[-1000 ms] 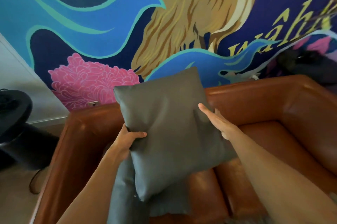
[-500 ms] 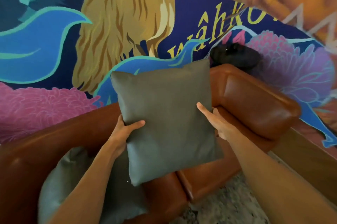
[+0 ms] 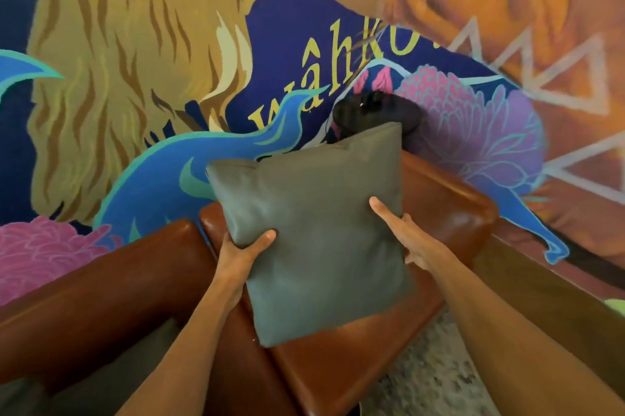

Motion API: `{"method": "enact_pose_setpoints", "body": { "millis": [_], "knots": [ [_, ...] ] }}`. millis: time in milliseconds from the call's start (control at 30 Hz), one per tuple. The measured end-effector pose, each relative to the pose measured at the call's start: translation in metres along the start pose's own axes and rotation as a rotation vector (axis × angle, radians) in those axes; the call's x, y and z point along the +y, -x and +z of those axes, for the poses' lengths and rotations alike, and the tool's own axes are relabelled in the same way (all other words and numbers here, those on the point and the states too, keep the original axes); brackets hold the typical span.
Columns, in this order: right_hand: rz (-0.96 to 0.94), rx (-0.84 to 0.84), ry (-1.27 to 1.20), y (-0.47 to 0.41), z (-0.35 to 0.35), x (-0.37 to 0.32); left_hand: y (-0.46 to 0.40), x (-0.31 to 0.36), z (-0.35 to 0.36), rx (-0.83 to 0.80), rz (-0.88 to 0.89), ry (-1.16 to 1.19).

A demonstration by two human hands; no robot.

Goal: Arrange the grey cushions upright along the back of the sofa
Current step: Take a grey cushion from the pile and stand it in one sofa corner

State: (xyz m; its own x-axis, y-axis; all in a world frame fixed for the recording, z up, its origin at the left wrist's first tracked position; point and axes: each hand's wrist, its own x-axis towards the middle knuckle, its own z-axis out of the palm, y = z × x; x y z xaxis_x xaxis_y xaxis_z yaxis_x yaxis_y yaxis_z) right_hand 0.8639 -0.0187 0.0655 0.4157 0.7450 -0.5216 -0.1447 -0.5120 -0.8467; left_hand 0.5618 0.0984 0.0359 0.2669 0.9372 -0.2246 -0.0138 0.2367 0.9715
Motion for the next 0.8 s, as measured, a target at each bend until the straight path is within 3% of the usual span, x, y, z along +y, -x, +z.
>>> {"method": "enact_pose_setpoints", "body": {
  "millis": [533, 800],
  "knots": [
    [0.131, 0.024, 0.001, -0.203, -0.107, -0.057, -0.184, -0.037, 0.127, -0.088, -0.196, -0.125],
    [0.270, -0.128, 0.028, -0.328, -0.125, -0.066, -0.244, -0.064, 0.169, 0.038, -0.299, -0.102]
  ]
}}
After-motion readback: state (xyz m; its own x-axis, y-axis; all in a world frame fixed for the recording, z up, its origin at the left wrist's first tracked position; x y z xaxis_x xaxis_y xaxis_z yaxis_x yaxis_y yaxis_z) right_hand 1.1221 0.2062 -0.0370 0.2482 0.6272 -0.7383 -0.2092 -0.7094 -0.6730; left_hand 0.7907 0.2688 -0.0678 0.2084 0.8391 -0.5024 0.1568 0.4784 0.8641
